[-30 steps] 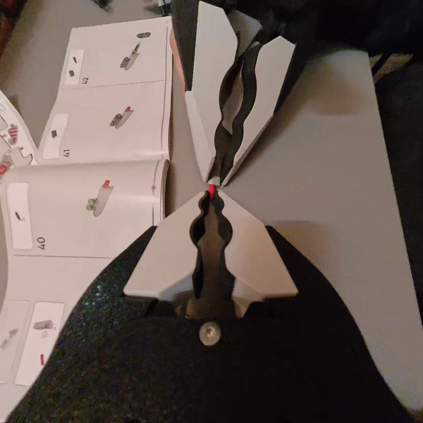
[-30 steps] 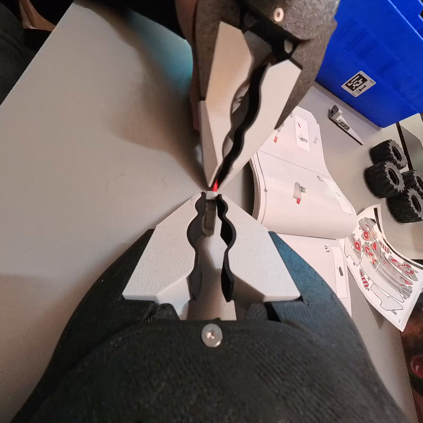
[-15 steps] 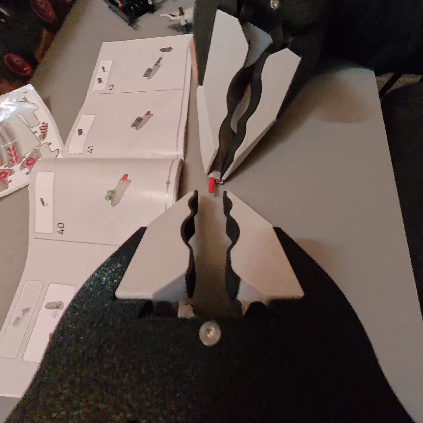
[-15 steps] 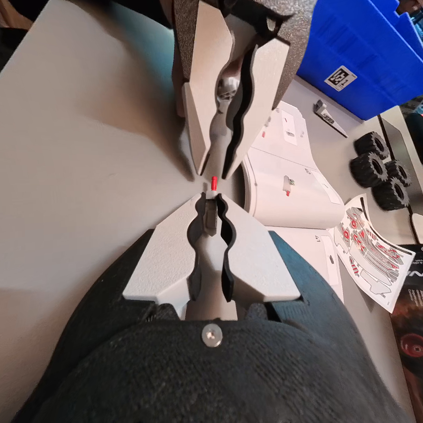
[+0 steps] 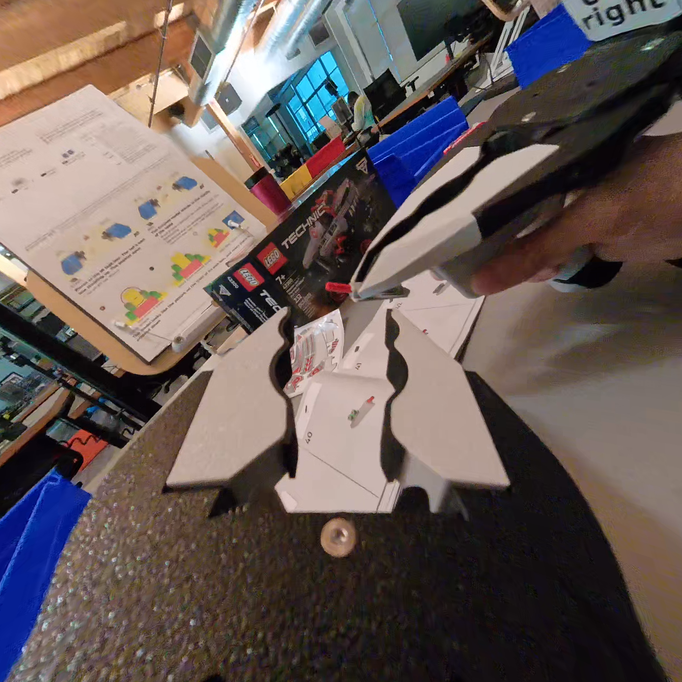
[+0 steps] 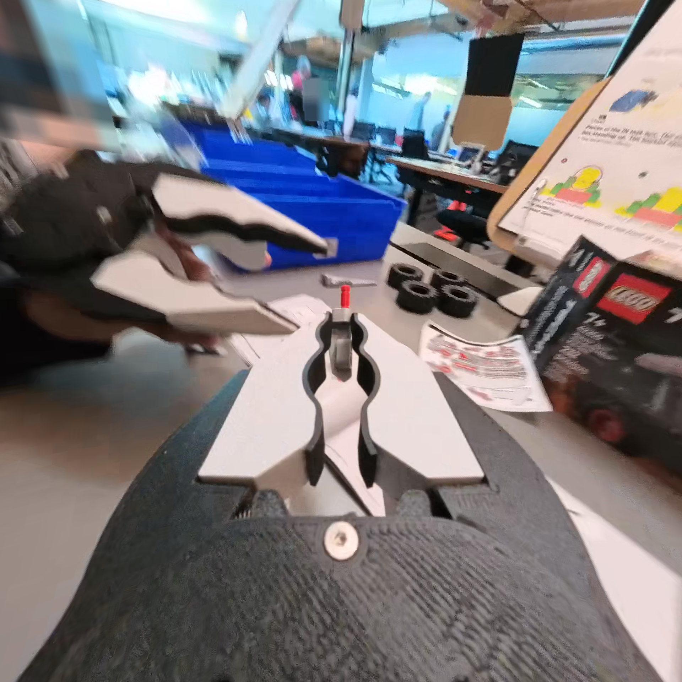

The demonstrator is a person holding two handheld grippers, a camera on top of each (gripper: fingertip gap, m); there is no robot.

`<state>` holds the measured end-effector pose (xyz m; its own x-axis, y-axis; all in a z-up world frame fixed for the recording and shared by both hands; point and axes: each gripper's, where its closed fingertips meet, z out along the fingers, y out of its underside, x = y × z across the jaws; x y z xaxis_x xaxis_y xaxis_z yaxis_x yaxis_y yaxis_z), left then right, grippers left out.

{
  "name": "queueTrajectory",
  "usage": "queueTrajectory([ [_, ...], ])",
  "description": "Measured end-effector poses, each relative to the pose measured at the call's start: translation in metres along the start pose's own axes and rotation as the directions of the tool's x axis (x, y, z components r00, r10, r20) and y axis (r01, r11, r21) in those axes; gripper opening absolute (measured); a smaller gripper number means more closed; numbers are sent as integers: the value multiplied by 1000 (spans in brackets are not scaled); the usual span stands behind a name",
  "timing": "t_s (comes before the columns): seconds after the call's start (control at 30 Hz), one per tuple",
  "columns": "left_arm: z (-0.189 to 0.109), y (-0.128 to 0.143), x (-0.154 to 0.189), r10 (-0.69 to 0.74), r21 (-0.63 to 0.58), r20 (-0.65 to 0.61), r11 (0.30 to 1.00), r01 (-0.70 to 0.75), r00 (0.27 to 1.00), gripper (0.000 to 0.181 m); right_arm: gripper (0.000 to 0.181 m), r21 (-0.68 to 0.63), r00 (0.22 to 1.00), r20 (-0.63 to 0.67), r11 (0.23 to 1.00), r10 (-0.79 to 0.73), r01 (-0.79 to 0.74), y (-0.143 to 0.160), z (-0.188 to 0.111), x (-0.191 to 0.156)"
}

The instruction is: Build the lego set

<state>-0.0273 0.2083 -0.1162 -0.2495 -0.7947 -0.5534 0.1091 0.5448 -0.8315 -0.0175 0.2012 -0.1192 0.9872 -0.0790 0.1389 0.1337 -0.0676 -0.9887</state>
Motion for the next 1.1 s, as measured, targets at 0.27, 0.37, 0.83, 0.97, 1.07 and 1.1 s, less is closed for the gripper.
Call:
queueTrajectory([
  [0.27, 6, -9, 20, -452, -21, -197, 889, 457, 870, 28, 9, 328, 946, 155, 888, 285, -321, -46, -25, 9],
  [0.37, 5, -20, 19, -625, 42, -270, 753, 657, 733, 28, 8, 439, 954, 166, 848, 250, -299, -63, -35, 3],
  [0.83, -2, -39, 22, -517, 90, -227, 833, 547, 825, 1, 9, 372, 968, 106, 894, 227, -250, -60, -21, -19],
  [0.97, -6, -37, 10, -634, 100, -265, 732, 674, 727, 0, 20, 355, 979, 121, 914, 162, -195, -65, -25, -15],
  [1.07, -8, -44, 9, -707, 97, -360, 620, 778, 609, 0, 30, 296, 951, 194, 910, 239, -289, -59, -23, -9],
  [1.1, -9, -46, 14, -724, 60, -416, 582, 811, 551, 0, 28, 273, 934, 236, 905, 267, -327, -57, -23, -10],
])
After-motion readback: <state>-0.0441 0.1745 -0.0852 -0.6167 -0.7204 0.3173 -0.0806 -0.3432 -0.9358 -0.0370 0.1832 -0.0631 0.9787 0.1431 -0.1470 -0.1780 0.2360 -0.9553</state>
